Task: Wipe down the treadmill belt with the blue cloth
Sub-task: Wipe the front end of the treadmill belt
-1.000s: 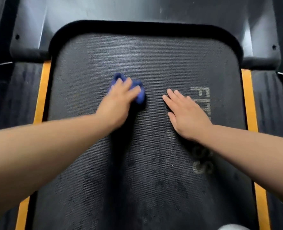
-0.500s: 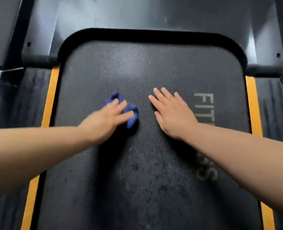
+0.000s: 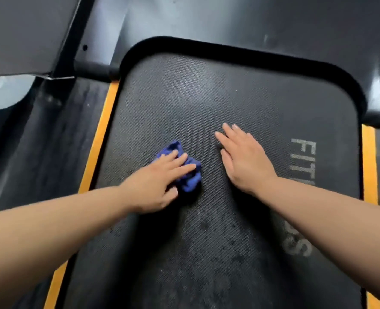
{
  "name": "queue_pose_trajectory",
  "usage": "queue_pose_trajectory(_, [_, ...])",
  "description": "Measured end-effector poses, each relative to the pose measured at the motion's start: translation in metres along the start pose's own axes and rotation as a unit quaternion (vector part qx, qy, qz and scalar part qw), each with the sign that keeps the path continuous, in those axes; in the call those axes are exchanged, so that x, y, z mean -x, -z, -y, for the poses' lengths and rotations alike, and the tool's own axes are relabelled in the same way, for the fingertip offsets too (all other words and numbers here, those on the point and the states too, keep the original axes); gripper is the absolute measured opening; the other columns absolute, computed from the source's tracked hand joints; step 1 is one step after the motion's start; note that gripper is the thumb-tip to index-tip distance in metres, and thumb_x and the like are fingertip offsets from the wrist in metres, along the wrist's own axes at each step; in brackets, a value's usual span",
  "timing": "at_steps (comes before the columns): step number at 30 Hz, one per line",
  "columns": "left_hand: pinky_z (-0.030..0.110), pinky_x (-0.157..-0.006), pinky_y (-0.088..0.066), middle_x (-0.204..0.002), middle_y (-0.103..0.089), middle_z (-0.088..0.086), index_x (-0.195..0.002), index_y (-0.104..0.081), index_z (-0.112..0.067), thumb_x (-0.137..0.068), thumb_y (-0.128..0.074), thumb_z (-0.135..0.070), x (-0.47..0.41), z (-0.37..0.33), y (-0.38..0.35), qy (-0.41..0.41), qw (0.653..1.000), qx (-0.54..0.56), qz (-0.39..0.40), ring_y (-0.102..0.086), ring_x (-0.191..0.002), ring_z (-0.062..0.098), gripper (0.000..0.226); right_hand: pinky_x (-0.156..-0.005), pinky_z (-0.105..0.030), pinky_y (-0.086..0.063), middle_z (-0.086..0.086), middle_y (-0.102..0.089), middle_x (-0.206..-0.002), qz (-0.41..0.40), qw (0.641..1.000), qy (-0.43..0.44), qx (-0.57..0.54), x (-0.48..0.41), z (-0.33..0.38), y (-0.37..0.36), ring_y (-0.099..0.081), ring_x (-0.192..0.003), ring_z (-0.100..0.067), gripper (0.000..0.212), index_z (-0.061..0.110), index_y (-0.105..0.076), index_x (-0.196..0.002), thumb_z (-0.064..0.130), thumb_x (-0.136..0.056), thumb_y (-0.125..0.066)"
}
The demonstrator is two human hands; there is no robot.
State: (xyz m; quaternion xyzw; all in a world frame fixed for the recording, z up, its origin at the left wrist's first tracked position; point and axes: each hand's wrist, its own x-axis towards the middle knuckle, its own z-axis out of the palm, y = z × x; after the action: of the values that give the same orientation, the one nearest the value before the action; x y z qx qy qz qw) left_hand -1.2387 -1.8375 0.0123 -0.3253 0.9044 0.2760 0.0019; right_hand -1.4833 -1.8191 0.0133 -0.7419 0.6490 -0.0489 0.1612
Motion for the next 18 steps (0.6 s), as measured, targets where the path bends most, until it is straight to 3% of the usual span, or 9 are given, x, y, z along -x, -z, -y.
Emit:
queue_pose_trajectory(2, [0.024,-0.115,-0.02,-0.15,-0.032,0.001,-0.141,-0.044,-0.014,-0.075,-0.032,-0.032,0.014,0.004,0.01,0.068,0.993,0.089,-0.031,-0.028,-0.138,0.011,0.069,-0.109,-0.052,-0.033,-0.012,-0.043,-0.146,-0.038,0.998,0.033,-0.043,-0.005,0.017,-0.002,-0.039,-0.135,-0.032,0.055,0.013,-0.052,-0.135,0.037,-0.09,-0.031])
queue_pose_trajectory(4, [0.02,-0.112,-0.023,-0.147,-0.039,0.003,-0.135,-0.052,-0.011,-0.075,-0.031,-0.031,0.021,0.024,0.024,0.141,0.978,0.096,-0.121,-0.037,-0.134,0.013,0.067,-0.107,-0.048,-0.036,-0.014,-0.05,-0.14,-0.068,0.989,0.112,-0.065,-0.002,0.045,-0.011,-0.045,-0.13,-0.034,0.051,0.012,-0.058,-0.129,0.037,-0.086,-0.042])
queue_pose_trajectory(6, [0.032,-0.112,-0.028,-0.145,-0.045,0.008,-0.132,-0.055,-0.012,-0.077,-0.031,-0.034,0.032,0.053,0.043,0.209,0.963,0.029,-0.165,-0.042,-0.133,0.022,0.064,-0.104,-0.045,-0.036,-0.012,-0.054,-0.136,-0.058,0.973,0.212,-0.065,0.007,0.08,-0.03,-0.049,-0.126,-0.034,0.05,0.018,-0.063,-0.123,0.041,-0.082,-0.048])
queue_pose_trajectory(8, [0.051,-0.108,-0.029,-0.144,-0.044,0.015,-0.131,-0.055,-0.007,-0.078,-0.031,-0.035,0.046,0.079,0.052,0.243,0.957,-0.091,-0.131,-0.041,-0.132,0.035,0.064,-0.103,-0.047,-0.039,-0.008,-0.055,-0.135,-0.01,0.957,0.289,-0.04,0.015,0.103,-0.049,-0.05,-0.125,-0.033,0.047,0.022,-0.064,-0.121,0.039,-0.081,-0.046])
queue_pose_trajectory(10, [0.064,-0.102,-0.027,-0.146,-0.039,0.021,-0.131,-0.054,-0.005,-0.078,-0.036,-0.032,0.057,0.094,0.051,0.258,0.947,-0.17,-0.086,-0.037,-0.132,0.043,0.062,-0.094,-0.046,-0.049,-0.009,-0.059,-0.13,-0.013,0.949,0.313,-0.042,0.002,0.097,-0.058,-0.057,-0.117,-0.032,0.044,0.015,-0.066,-0.118,0.023,-0.08,-0.046])
queue_pose_trajectory(12, [0.067,-0.102,-0.022,-0.15,-0.029,0.024,-0.136,-0.046,-0.004,-0.08,-0.043,-0.027,0.057,0.1,0.049,0.28,0.941,-0.171,-0.086,-0.029,-0.135,0.043,0.061,-0.087,-0.046,-0.051,-0.012,-0.059,-0.129,-0.075,0.97,0.222,-0.065,-0.025,0.079,-0.056,-0.059,-0.111,-0.033,0.047,0.011,-0.065,-0.118,0.011,-0.076,-0.046])
queue_pose_trajectory(16, [0.065,-0.105,-0.022,-0.152,-0.023,0.025,-0.141,-0.033,0.003,-0.089,-0.042,-0.026,0.042,0.098,0.045,0.294,0.936,-0.18,-0.07,-0.022,-0.139,0.041,0.061,-0.1,-0.048,-0.041,-0.01,-0.05,-0.14,-0.124,0.988,-0.065,-0.067,-0.071,0.057,-0.034,-0.048,-0.12,-0.036,0.049,0.02,-0.061,-0.126,0.018,-0.079,-0.049])
queue_pose_trajectory(18, [0.064,-0.105,-0.024,-0.15,-0.024,0.027,-0.139,-0.035,0.006,-0.091,-0.043,-0.023,0.04,0.099,0.044,0.297,0.936,-0.176,-0.067,-0.024,-0.138,0.042,0.056,-0.094,-0.046,-0.044,-0.01,-0.057,-0.132,-0.139,0.987,-0.048,-0.067,-0.069,0.07,-0.035,-0.053,-0.109,-0.038,0.04,0.018,-0.068,-0.115,0.026,-0.082,-0.046])
